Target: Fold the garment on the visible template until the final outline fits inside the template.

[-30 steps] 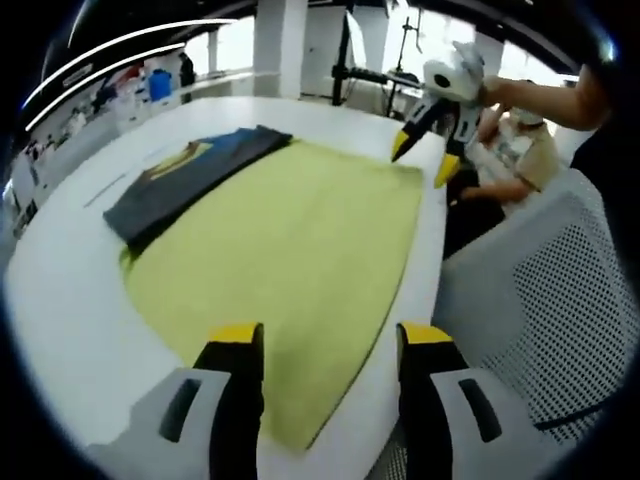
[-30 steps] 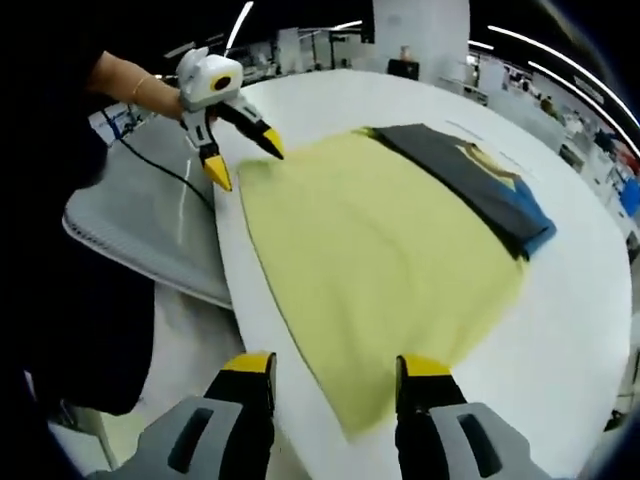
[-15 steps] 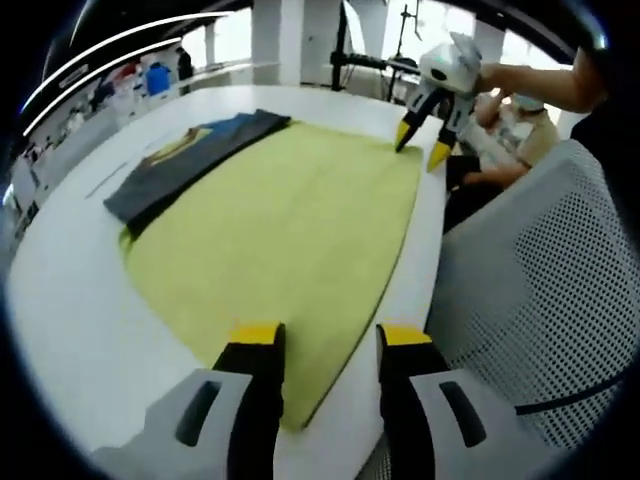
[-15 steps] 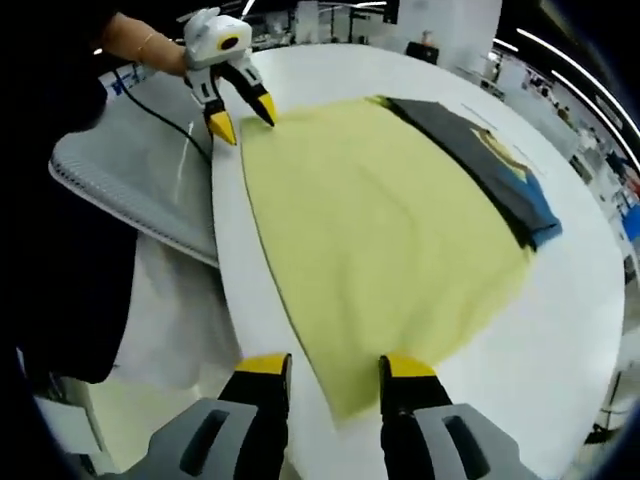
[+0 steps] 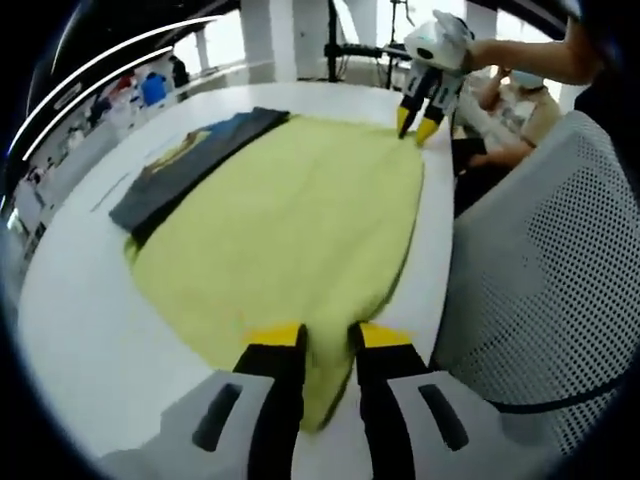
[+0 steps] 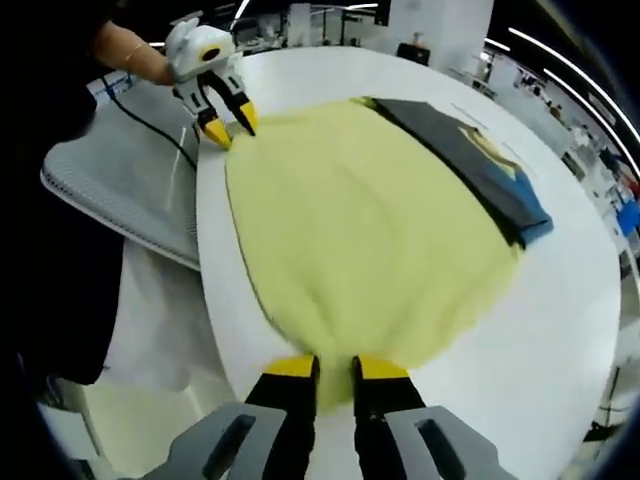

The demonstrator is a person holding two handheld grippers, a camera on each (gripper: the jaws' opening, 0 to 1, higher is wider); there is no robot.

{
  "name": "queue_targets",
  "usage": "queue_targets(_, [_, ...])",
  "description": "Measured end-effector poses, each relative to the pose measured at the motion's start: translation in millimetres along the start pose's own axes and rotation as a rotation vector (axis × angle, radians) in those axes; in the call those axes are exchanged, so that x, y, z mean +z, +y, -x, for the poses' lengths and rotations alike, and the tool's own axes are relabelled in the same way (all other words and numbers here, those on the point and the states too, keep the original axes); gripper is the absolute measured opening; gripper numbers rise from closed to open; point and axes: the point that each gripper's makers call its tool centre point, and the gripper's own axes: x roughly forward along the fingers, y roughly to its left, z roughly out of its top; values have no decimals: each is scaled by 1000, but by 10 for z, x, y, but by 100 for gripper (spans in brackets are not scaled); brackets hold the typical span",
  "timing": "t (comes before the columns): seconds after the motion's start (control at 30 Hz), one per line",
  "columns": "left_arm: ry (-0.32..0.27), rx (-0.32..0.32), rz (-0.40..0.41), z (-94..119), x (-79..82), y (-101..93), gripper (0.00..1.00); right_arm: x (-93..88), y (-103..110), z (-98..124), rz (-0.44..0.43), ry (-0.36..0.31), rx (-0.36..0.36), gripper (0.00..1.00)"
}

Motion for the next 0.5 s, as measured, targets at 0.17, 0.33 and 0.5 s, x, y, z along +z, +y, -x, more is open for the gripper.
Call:
queue_targets(0.17, [-3,16,19,-8,10,55,5,23,-28,-12,-2,-8,1,1])
queue_targets(0.33, [-26,26,49,26,49,88,2,31,-15,4,-16,-16,7,0])
queue_targets(0.5, [-25,38,21,101,111,99,1,45,-1,69,-41,-36,6,0])
